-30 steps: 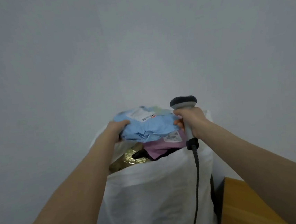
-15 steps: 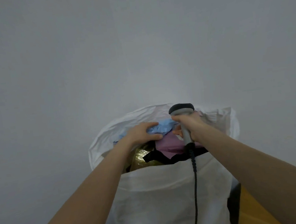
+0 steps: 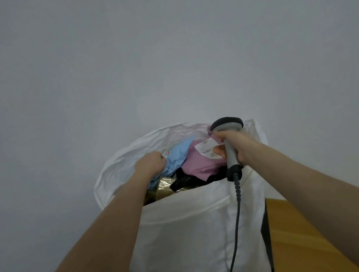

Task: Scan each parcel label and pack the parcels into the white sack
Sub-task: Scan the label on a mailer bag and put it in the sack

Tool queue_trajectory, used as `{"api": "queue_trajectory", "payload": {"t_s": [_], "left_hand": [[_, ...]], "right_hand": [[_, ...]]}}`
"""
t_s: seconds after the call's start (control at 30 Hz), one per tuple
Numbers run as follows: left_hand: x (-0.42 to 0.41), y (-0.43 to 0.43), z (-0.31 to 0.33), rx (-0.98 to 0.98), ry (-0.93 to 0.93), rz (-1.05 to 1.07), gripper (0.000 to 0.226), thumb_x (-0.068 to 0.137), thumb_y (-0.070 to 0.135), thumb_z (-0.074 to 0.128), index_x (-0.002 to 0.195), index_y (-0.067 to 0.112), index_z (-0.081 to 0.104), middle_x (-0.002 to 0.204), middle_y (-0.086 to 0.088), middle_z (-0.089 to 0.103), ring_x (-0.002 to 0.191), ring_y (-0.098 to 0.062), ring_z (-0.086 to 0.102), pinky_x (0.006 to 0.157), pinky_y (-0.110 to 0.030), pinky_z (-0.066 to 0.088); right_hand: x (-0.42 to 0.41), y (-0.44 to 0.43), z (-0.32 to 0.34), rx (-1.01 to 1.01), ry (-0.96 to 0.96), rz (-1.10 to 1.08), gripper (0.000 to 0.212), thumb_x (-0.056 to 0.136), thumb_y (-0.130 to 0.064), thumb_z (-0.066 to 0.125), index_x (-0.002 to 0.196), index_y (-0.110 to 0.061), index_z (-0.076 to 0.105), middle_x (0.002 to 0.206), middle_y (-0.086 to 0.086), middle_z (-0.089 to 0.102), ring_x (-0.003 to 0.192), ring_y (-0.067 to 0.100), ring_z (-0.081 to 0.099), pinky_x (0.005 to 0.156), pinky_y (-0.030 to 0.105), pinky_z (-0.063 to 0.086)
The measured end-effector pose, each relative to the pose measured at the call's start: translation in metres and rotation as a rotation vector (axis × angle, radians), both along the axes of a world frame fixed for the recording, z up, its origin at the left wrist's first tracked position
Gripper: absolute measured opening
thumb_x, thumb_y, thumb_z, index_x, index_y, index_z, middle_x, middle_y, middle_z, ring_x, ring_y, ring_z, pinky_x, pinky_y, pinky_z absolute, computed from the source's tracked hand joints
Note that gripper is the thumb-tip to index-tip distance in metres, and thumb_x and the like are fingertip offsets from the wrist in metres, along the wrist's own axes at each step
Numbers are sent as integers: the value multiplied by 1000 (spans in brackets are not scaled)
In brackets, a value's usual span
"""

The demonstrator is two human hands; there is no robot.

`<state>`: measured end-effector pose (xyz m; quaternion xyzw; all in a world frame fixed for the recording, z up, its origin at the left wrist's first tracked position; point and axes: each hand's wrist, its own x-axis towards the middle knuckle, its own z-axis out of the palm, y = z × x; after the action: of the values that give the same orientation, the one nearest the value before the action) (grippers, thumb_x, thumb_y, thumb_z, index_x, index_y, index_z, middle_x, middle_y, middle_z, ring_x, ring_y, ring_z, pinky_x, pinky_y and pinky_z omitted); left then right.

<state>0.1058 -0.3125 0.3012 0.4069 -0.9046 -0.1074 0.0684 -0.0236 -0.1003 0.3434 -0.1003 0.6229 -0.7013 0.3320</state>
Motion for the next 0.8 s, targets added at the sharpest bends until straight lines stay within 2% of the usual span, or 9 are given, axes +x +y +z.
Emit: {"api": "queue_trajectory", "payload": {"t_s": [0.07, 0.13, 0.3, 0.4, 0.53, 0.63, 0.7, 0.8], "left_hand": [[-7, 8, 7, -45, 169, -86, 32, 95, 26, 48, 123, 16, 61, 127, -8, 60, 116, -26, 55, 95, -33, 43], [-16, 22, 14, -8, 274, -179, 28, 92, 23, 53, 117, 16, 65, 122, -6, 63, 112, -23, 57, 93, -32, 45], [-46, 65, 22, 45, 379, -346, 20, 88, 25, 62, 103, 17, 71, 107, 0, 69, 100, -17, 61, 86, -28, 46], [-55, 96, 20, 107, 416, -466, 12, 82, 38, 69, 86, 27, 68, 90, 12, 67, 89, -10, 62, 74, -22, 43], [-59, 141, 17, 127, 338, -603, 34, 63, 63, 68, 76, 34, 56, 81, 16, 63, 76, 0, 58, 63, -21, 40], [-67, 168, 8, -24, 106, -651, 54, 59, 70, 69, 88, 28, 50, 91, 12, 55, 81, -9, 53, 64, -27, 38], [-73, 180, -3, -231, -34, -591, 53, 68, 62, 70, 100, 24, 52, 101, 7, 50, 88, -14, 52, 68, -30, 38], [-78, 193, -7, -358, -80, -452, 25, 87, 39, 63, 100, 18, 59, 111, -2, 51, 99, -24, 55, 70, -32, 41]], "right_hand": [[1, 11, 7, -14, 46, -42, 18, 85, -13, 70, 93, -7, 55, 61, 14, 60, 39, 18, 57, 37, 19, 45], [-1, 24, 14, -13, 106, -96, 14, 85, -10, 68, 84, -7, 55, 56, 11, 59, 34, 15, 54, 36, 17, 41], [-15, 60, 12, 24, 172, -217, 20, 84, -15, 72, 84, -10, 52, 73, 15, 62, 51, 20, 59, 48, 25, 46], [-26, 75, 5, 18, 138, -288, 22, 82, -16, 75, 83, -11, 54, 64, 10, 59, 48, 17, 57, 41, 20, 46], [-41, 92, -8, 57, 105, -322, 24, 78, -18, 79, 81, -10, 56, 62, 8, 57, 46, 16, 56, 41, 19, 45], [-51, 100, -24, 94, 80, -310, 26, 77, -20, 80, 80, -8, 57, 65, 8, 57, 51, 17, 57, 50, 26, 47], [-57, 104, -32, 92, 50, -283, 26, 78, -20, 79, 81, -8, 56, 67, 8, 58, 52, 17, 57, 51, 28, 47], [-65, 112, -36, 73, 14, -212, 24, 80, -17, 77, 81, -9, 55, 65, 8, 57, 51, 17, 56, 48, 26, 45]]}}
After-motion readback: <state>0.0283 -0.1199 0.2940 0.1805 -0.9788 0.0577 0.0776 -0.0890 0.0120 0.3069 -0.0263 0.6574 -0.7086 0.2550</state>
